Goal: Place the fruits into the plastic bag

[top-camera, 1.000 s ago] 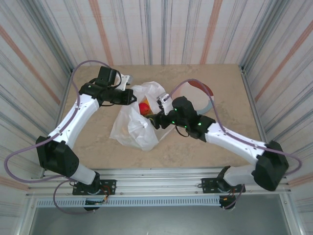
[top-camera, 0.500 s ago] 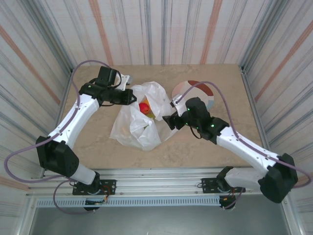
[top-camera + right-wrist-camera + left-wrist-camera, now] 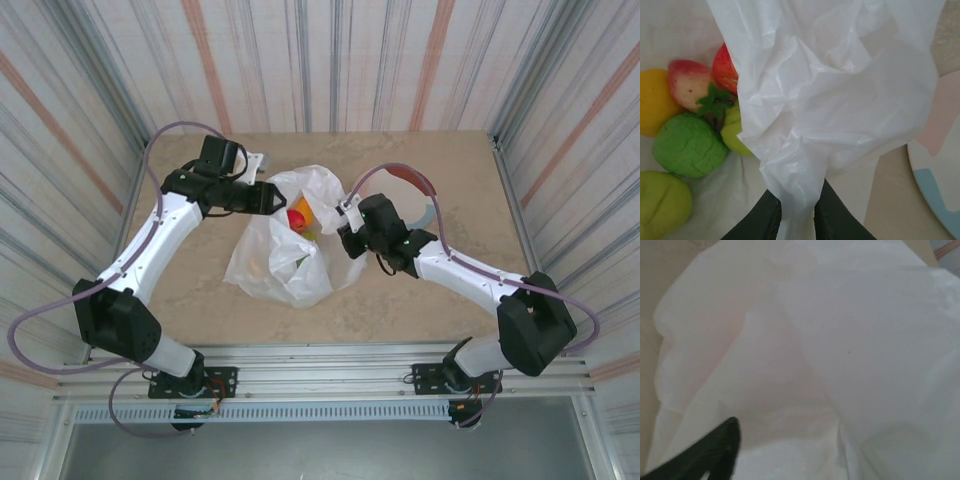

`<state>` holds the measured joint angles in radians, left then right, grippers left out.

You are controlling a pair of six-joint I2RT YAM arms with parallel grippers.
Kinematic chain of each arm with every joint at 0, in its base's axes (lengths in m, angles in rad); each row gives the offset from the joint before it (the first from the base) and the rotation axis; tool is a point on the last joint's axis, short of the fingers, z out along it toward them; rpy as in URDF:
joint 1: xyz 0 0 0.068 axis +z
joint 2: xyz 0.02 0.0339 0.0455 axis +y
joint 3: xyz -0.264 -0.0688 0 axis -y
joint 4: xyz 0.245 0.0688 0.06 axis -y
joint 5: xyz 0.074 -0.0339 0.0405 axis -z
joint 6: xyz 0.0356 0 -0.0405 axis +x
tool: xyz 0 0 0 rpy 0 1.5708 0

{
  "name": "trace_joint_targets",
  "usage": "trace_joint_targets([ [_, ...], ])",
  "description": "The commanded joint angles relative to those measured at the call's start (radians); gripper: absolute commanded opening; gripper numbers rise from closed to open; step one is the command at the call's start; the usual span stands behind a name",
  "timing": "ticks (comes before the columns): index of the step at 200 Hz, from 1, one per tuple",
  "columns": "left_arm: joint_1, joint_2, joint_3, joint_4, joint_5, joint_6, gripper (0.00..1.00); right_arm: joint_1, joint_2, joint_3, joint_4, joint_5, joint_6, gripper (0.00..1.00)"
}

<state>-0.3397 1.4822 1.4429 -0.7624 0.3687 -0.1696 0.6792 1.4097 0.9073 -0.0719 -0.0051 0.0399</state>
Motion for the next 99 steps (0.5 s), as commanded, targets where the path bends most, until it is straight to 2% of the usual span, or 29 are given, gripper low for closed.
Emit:
trace_joint_targets([
  [1, 0.004, -0.086, 0.010, -0.030, -0.067, 0.014, 0.90, -0.002, -0.033, 0.005, 0.027, -0.049, 0.090, 0.12],
  [12, 0.002, -0.117, 0.018, -0.040, -0.083, 0.007, 0.95, -0.003, -0.043, -0.002, 0.038, -0.068, 0.125, 0.07],
  [26, 0.004, -0.169, 0.015, -0.046, -0.101, -0.008, 0.97, -0.004, -0.053, -0.008, 0.054, -0.099, 0.169, 0.00],
  [58, -0.035, -0.296, -0.003, -0.072, -0.151, -0.004, 0.96, -0.003, -0.056, 0.004, 0.048, -0.122, 0.233, 0.00],
  [78, -0.124, -0.357, -0.011, -0.099, -0.187, 0.054, 0.92, -0.004, -0.053, 0.015, 0.036, -0.122, 0.251, 0.00],
  [99, -0.276, -0.411, -0.031, -0.108, -0.239, 0.155, 0.90, -0.005, -0.048, 0.026, 0.020, -0.119, 0.259, 0.00],
])
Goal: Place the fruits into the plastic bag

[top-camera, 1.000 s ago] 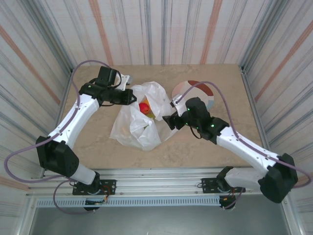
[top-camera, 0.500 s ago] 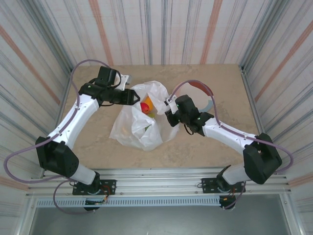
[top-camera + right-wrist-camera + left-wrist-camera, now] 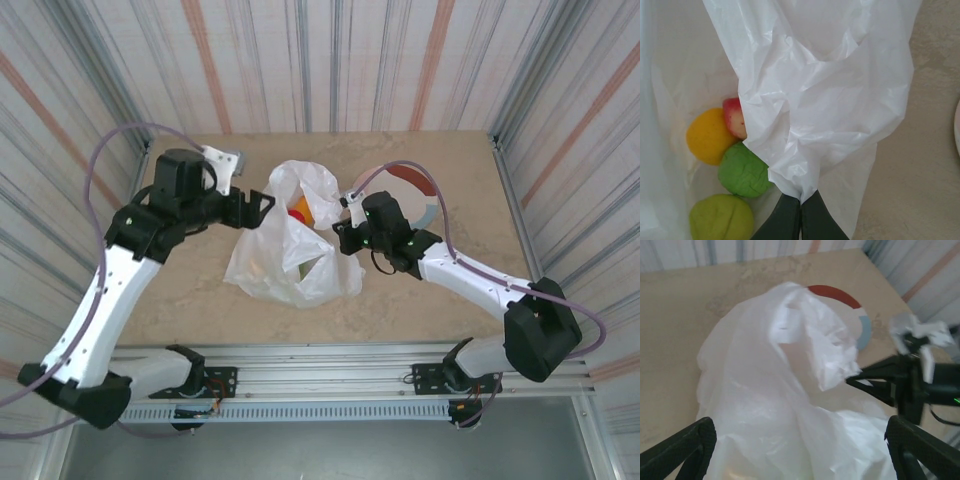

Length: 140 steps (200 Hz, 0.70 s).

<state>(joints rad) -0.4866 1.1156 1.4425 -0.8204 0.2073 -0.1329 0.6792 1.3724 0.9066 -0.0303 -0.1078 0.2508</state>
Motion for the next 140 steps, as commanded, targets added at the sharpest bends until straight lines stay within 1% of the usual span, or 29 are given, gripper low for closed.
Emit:
trace_joint_targets([
  [1, -0.136, -0.046, -0.033, -0.049, -0.081, 0.124, 0.90, -0.005, -0.010, 0.027, -0.022, -0.016, 0.048, 0.00],
  [15, -0.265, -0.062, -0.053, -0.034, -0.154, 0.223, 0.90, -0.007, -0.011, 0.023, -0.021, -0.015, 0.052, 0.00],
  [25, -0.339, -0.055, -0.059, -0.031, -0.203, 0.307, 0.89, -0.008, -0.012, 0.020, -0.016, -0.017, 0.053, 0.00],
  [42, -0.409, -0.029, -0.066, -0.040, -0.207, 0.458, 0.89, -0.011, -0.013, 0.015, -0.013, -0.023, 0.056, 0.00],
  [53, -0.425, -0.014, -0.073, -0.044, -0.197, 0.547, 0.89, -0.012, -0.018, 0.014, -0.016, -0.024, 0.055, 0.00],
  [83, -0.428, 0.042, -0.060, -0.042, -0.180, 0.744, 0.89, -0.017, -0.027, 0.009, -0.009, -0.029, 0.056, 0.00],
  [114, -0.433, 0.149, 0.009, -0.068, -0.222, 0.870, 0.89, -0.022, -0.024, 0.000, 0.010, -0.038, 0.062, 0.00],
  [140, -0.439, 0.238, 0.039, -0.085, -0.268, 0.949, 0.89, -0.027, -0.021, -0.006, 0.016, -0.044, 0.066, 0.00],
])
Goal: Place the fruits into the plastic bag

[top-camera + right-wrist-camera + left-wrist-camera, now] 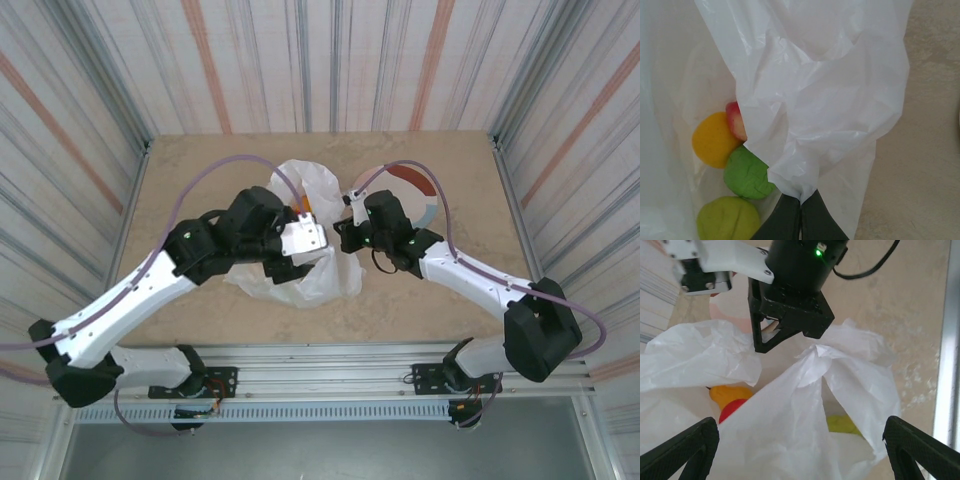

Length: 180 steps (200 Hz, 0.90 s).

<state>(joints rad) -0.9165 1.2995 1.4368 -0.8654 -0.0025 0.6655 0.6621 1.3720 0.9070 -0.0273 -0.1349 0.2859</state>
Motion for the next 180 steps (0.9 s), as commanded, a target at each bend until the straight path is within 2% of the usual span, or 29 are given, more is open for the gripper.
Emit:
trace_joint_targets([
  [1, -0.010, 0.058, 0.046, -0.038, -0.061, 0.155, 0.89, -0.010, -0.021, -0.005, 0.013, -0.018, 0.031, 0.00],
  [31, -0.015, 0.137, 0.068, -0.023, -0.103, 0.203, 0.85, -0.013, -0.025, -0.013, 0.018, -0.022, 0.035, 0.00],
  [50, -0.022, 0.177, 0.076, -0.023, -0.111, 0.208, 0.76, -0.015, -0.031, -0.022, 0.025, -0.022, 0.039, 0.00],
  [88, -0.026, 0.165, 0.051, -0.027, -0.087, 0.165, 0.39, -0.019, -0.051, -0.038, 0.026, -0.010, 0.049, 0.00],
  [96, -0.026, 0.152, 0.047, -0.029, -0.072, 0.143, 0.29, -0.021, -0.057, -0.039, 0.024, -0.005, 0.055, 0.00],
  [106, -0.025, 0.134, 0.038, -0.028, -0.056, 0.111, 0.11, -0.026, -0.065, -0.039, 0.023, 0.000, 0.067, 0.00],
  [118, -0.025, 0.104, 0.012, -0.011, -0.050, 0.061, 0.00, -0.033, -0.075, -0.040, 0.023, 0.004, 0.088, 0.00],
  [148, -0.024, -0.005, -0.067, 0.099, -0.028, -0.064, 0.00, -0.050, -0.115, -0.038, 0.027, 0.017, 0.140, 0.00],
  [180, 0.018, -0.124, -0.097, 0.202, 0.067, -0.170, 0.00, -0.061, -0.159, -0.013, 0.039, 0.030, 0.189, 0.00],
])
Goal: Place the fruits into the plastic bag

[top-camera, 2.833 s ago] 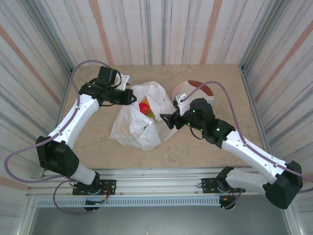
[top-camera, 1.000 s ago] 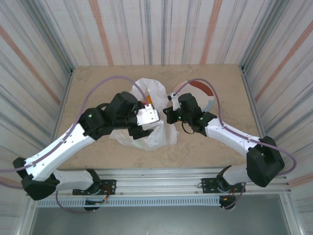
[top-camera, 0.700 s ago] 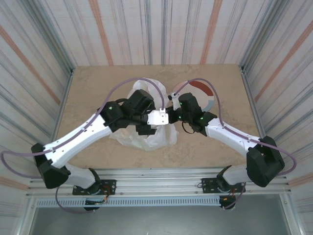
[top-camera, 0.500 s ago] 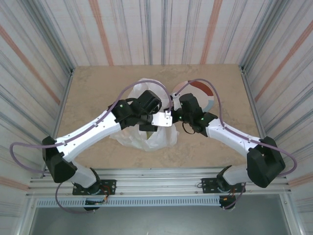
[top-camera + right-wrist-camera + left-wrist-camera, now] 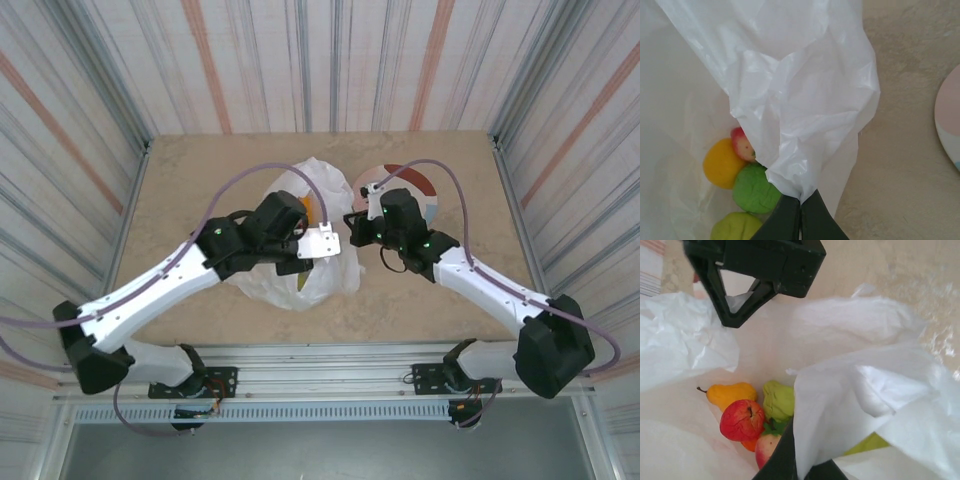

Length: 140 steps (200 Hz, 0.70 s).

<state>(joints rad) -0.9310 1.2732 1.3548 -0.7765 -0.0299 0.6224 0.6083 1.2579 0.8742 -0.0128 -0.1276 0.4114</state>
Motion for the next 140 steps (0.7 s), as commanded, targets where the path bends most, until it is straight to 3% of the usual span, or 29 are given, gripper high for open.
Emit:
trace_joint_targets([
  [1, 0.035, -0.100, -0.015, 0.116, 0.097, -0.131, 0.00, -0.007, -0.046, 0.022, 0.025, 0.023, 0.065, 0.00],
  [69, 0.319, -0.214, 0.002, 0.233, 0.256, -0.341, 0.00, -0.007, -0.010, 0.181, 0.058, 0.057, 0.082, 0.00],
  [140, 0.503, -0.241, 0.036, 0.307, 0.260, -0.444, 0.00, -0.022, 0.078, 0.374, 0.056, 0.142, 0.029, 0.00],
])
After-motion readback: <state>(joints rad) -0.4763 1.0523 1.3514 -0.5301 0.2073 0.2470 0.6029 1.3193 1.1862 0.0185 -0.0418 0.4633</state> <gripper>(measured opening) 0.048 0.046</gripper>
